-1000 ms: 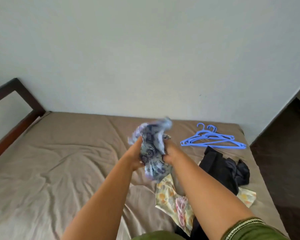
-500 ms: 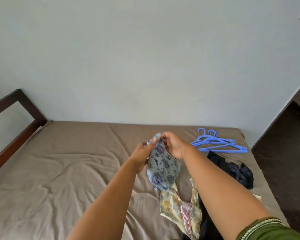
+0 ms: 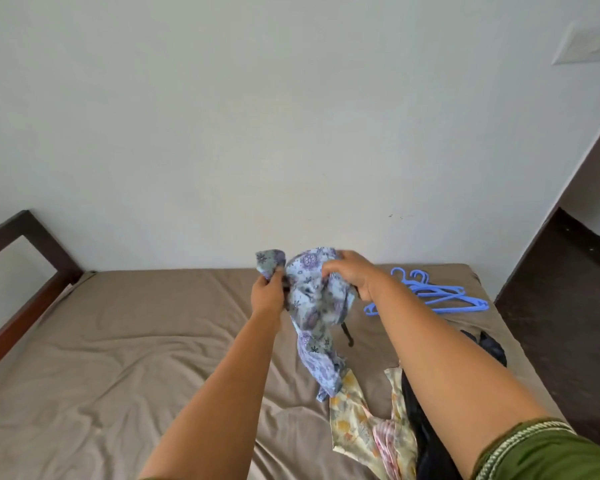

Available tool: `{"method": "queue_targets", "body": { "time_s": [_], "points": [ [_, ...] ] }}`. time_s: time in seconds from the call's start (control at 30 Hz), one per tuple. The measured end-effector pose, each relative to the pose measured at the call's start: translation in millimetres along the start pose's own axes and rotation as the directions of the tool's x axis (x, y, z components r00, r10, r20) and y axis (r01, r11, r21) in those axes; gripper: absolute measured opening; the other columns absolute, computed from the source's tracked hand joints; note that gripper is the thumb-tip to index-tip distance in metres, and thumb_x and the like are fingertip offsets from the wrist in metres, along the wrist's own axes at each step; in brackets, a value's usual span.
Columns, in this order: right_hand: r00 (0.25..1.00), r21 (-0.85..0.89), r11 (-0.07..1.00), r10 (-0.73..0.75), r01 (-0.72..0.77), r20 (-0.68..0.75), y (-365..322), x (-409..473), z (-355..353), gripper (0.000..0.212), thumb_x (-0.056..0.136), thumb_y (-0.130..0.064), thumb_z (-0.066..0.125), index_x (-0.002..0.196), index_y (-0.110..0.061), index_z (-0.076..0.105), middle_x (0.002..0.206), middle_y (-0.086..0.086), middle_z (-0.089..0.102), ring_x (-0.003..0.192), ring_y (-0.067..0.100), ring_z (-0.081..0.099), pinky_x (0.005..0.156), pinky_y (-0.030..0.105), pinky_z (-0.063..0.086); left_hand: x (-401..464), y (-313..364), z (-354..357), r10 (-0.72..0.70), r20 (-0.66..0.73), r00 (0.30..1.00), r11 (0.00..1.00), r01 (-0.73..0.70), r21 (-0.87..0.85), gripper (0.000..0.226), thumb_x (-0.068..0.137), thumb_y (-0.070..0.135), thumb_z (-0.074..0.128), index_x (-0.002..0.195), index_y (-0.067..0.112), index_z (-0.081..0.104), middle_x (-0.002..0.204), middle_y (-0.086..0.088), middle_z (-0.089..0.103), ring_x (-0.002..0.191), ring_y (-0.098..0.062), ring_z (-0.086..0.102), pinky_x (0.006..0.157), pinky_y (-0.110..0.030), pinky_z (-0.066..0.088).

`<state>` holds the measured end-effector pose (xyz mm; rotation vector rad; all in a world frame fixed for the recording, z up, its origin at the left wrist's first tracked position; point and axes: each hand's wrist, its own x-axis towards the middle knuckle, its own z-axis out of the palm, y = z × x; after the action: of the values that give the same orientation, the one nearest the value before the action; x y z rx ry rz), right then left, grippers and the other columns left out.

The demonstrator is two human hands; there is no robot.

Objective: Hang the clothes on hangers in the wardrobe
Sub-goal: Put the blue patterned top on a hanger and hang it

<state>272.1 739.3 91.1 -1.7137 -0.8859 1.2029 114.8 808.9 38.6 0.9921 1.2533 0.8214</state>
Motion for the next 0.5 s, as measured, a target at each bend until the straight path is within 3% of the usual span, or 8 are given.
{"method": "queue_targets", "body": {
  "time_s": [0.07, 0.1, 0.13, 0.17, 0.23, 0.33, 0.43, 0.5],
  "points": [
    [0.989, -0.169, 0.979, -0.128, 0.115, -0.068, -28, -1, 2, 0.048, 0.081, -0.002, 0.06, 0.129, -0.005, 0.053, 0.122, 0.008, 0.056, 0.11, 0.027, 0.054, 0.084, 0.034, 0.045, 8, 2, -8, -0.02, -0.178, 0.984, 0.915, 0.09, 0.394, 0.029, 0.091, 0.027, 0.058, 0.113, 0.008, 0.056, 0.117, -0.016, 0.057, 0.099, -0.029, 0.055, 0.084, -0.038, 0.046],
    [0.98, -0.357, 0.922, -0.187, 0.152, -0.064, -42, -2, 3, 0.049, 0.082, -0.005, 0.061, 0.131, -0.007, 0.053, 0.128, 0.012, 0.056, 0.115, 0.028, 0.053, 0.089, 0.034, 0.045, 10, 4, -14, -0.026, -0.245, 0.969, 0.746, 0.182, 0.64, 0.051, 0.087, 0.029, 0.063, 0.13, 0.008, 0.044, 0.135, -0.018, 0.043, 0.117, -0.032, 0.046, 0.094, -0.039, 0.041],
    [0.973, -0.562, 0.808, -0.231, 0.177, -0.025, -55, -3, 6, 0.054, 0.083, -0.008, 0.061, 0.137, -0.01, 0.05, 0.138, 0.012, 0.051, 0.124, 0.029, 0.049, 0.096, 0.034, 0.043, 12, 7, -20, 0.007, -0.25, 0.968, 0.591, 0.198, 0.782, 0.077, 0.083, 0.03, 0.069, 0.145, 0.012, 0.027, 0.148, -0.017, 0.026, 0.131, -0.033, 0.032, 0.103, -0.042, 0.035],
    [0.964, -0.737, 0.644, -0.262, 0.205, 0.039, -70, -6, 9, 0.058, 0.085, -0.01, 0.061, 0.14, -0.012, 0.046, 0.144, 0.011, 0.045, 0.129, 0.028, 0.045, 0.101, 0.033, 0.04, 11, 12, -23, 0.068, -0.18, 0.981, 0.531, 0.117, 0.839, 0.096, 0.08, 0.03, 0.075, 0.151, 0.018, 0.012, 0.154, -0.013, 0.014, 0.138, -0.034, 0.022, 0.109, -0.046, 0.03],
    [0.937, -0.902, 0.347, -0.317, 0.258, 0.146, -98, -13, 17, 0.054, 0.084, -0.007, 0.058, 0.137, -0.016, 0.051, 0.142, 0.008, 0.049, 0.123, 0.026, 0.05, 0.099, 0.034, 0.044, 16, 23, -23, 0.26, 0.113, 0.959, 0.523, -0.239, 0.818, 0.109, 0.072, 0.037, 0.083, 0.153, 0.027, 0.01, 0.158, -0.005, 0.013, 0.143, -0.03, 0.017, 0.112, -0.051, 0.026],
    [0.893, -0.95, 0.156, -0.41, 0.272, 0.188, -138, -21, 26, 0.048, 0.08, 0.002, 0.055, 0.122, -0.02, 0.064, 0.126, 0.004, 0.06, 0.099, 0.024, 0.061, 0.081, 0.035, 0.053, 16, 47, -14, 0.478, 0.451, 0.754, 0.481, -0.654, 0.584, 0.084, 0.07, 0.038, 0.085, 0.142, 0.023, 0.043, 0.146, -0.002, 0.044, 0.133, -0.022, 0.038, 0.112, -0.046, 0.033],
    [0.813, -0.937, 0.16, -0.554, 0.312, 0.176, -169, -26, 21, 0.047, 0.079, 0.003, 0.048, 0.112, -0.023, 0.069, 0.122, 0.004, 0.061, 0.104, 0.026, 0.06, 0.083, 0.035, 0.051, 13, 66, -8, 0.544, 0.384, 0.746, 0.659, -0.663, 0.355, 0.037, 0.077, 0.025, 0.082, 0.108, 0.016, 0.065, 0.103, 0.003, 0.07, 0.098, -0.017, 0.065, 0.085, -0.034, 0.054],
    [0.738, -0.902, 0.212, -0.657, 0.375, 0.153, -187, -32, 14, 0.045, 0.078, 0.003, 0.046, 0.108, -0.019, 0.072, 0.119, 0.005, 0.064, 0.107, 0.026, 0.059, 0.087, 0.034, 0.05, 16, 70, -11, 0.49, 0.378, 0.785, 0.7, -0.613, 0.366, 0.037, 0.079, 0.025, 0.08, 0.111, 0.021, 0.063, 0.099, 0.007, 0.068, 0.095, -0.016, 0.066, 0.073, -0.023, 0.054]
  ]
}}
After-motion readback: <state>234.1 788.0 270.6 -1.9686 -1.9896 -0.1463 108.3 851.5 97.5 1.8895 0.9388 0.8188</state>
